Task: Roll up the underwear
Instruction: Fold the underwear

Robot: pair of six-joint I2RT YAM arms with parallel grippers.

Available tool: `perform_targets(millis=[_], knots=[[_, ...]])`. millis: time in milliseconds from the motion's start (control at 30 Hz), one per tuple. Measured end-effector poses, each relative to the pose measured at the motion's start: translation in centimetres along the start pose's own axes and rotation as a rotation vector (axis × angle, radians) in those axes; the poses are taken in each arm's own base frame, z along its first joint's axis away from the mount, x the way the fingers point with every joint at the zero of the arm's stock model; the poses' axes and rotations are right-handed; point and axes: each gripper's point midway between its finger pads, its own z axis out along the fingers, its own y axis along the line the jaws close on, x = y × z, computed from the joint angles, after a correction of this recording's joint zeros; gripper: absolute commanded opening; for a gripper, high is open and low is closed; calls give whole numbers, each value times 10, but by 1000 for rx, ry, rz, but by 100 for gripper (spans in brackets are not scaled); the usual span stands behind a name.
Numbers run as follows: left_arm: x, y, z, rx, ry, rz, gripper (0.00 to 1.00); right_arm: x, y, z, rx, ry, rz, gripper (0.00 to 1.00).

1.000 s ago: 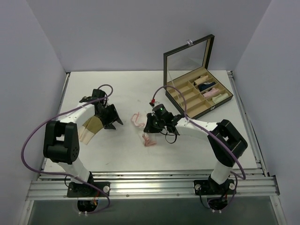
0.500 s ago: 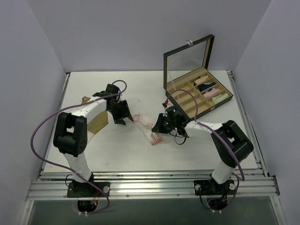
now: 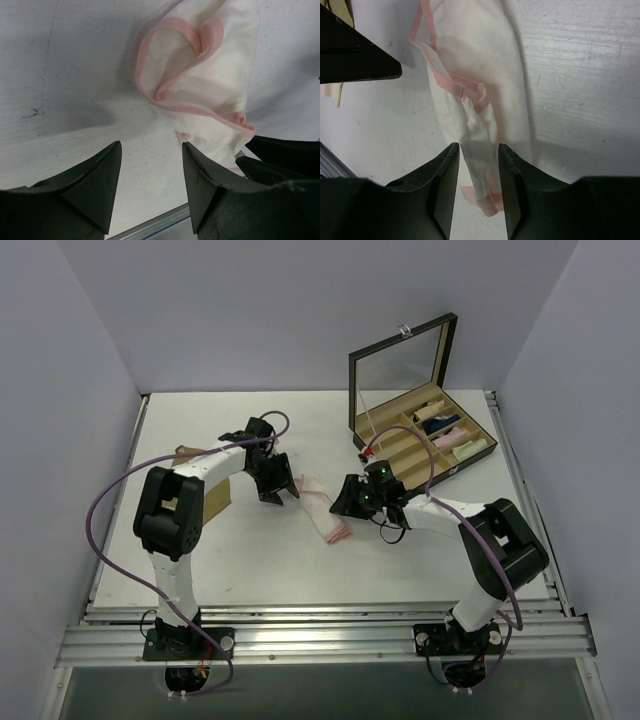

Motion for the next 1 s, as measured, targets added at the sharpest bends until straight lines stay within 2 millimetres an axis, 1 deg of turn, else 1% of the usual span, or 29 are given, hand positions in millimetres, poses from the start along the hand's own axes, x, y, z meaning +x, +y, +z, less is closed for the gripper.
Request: perform_targets(millis=[100, 200, 300, 400, 600, 667, 800, 900, 1000], knots=[[1, -2, 6, 1, 13, 4, 60, 1, -4, -2, 18, 9, -11, 34], [1, -6, 7, 5, 16, 12, 60, 1, -9, -3, 44, 13, -25, 34], [-1, -12, 9, 14, 13, 23, 60, 3, -15, -3, 69, 18, -35, 34], [-3, -15, 14, 18, 17, 30, 60, 4, -19, -4, 90, 19, -41, 33], [-4, -11, 28, 5, 41, 26, 61, 1, -27, -5, 138, 9, -41, 30], [-4, -11, 29, 2, 44, 25, 61, -3, -28, -6, 159, 3, -41, 29], [-7, -14, 27, 8, 36, 30, 61, -17, -24, -8, 187, -23, -47, 26], [-11, -18, 24, 16, 27, 34, 61, -28, -12, -13, 173, -51, -59, 24], [-15, -22, 22, 25, 16, 39, 59, -38, 5, -15, 124, -80, -76, 23]])
